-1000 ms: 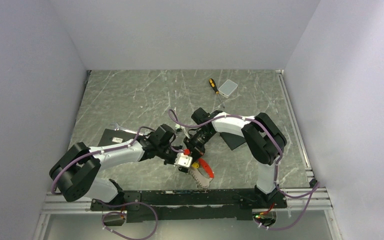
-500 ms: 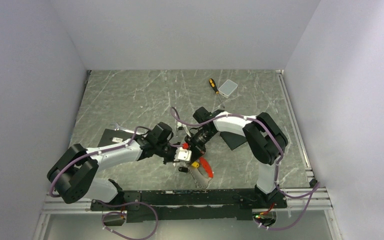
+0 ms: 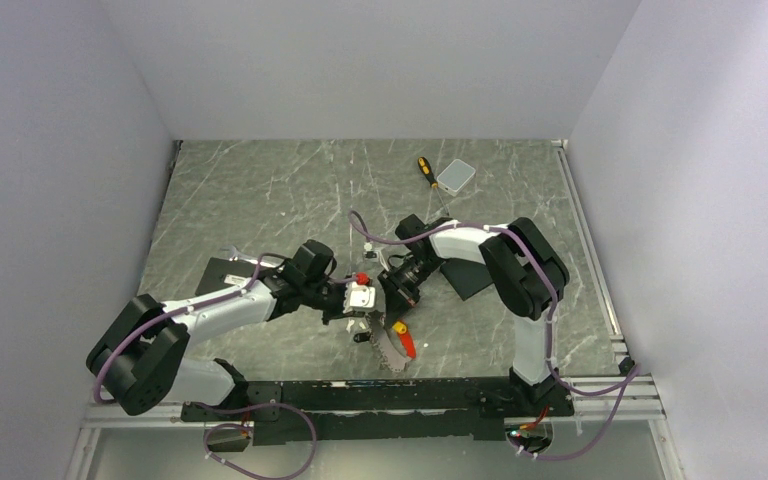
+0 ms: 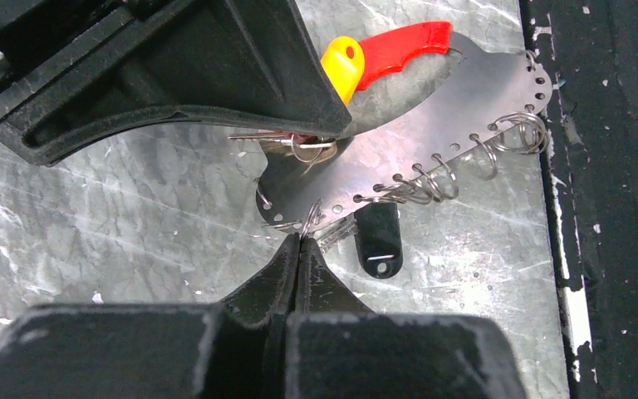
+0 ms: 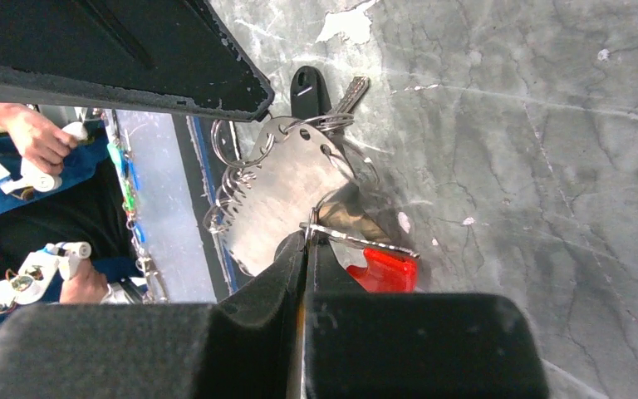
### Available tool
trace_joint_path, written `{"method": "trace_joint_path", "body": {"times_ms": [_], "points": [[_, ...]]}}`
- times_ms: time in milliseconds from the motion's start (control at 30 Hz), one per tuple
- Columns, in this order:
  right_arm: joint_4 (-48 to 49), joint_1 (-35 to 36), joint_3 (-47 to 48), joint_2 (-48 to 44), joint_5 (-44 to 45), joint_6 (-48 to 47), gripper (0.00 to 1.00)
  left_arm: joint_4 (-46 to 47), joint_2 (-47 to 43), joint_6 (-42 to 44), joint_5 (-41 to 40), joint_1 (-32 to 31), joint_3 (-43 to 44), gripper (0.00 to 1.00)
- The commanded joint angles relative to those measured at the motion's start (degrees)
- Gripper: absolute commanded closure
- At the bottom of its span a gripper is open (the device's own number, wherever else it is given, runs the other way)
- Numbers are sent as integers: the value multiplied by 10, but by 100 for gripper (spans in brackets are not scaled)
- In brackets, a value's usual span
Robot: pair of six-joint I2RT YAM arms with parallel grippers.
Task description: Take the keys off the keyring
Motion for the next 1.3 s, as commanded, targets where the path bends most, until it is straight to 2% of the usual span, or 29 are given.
{"method": "trace_joint_path", "body": {"times_ms": [0,367,533,800,1033,1267], "points": [[3,2,3,-20,3,-6,100,20,-16,-19,10,1,2,100],[57,-74,17,-58,6,42,100,-53,-4,-103,-59,12,65,100],[101,-111,36,-81,46,84,100,-98,3,-133,-90,33,114,100],[162,-152,69,-64,136,148,100,-275,70,-180,-112,66,260,100],[174,-184,120,-20,197,169,100,-256,72,-204,-114,83,265,100],[153,-187,143,19,231,164,100,-272,108,-204,-141,102,273,100]]}}
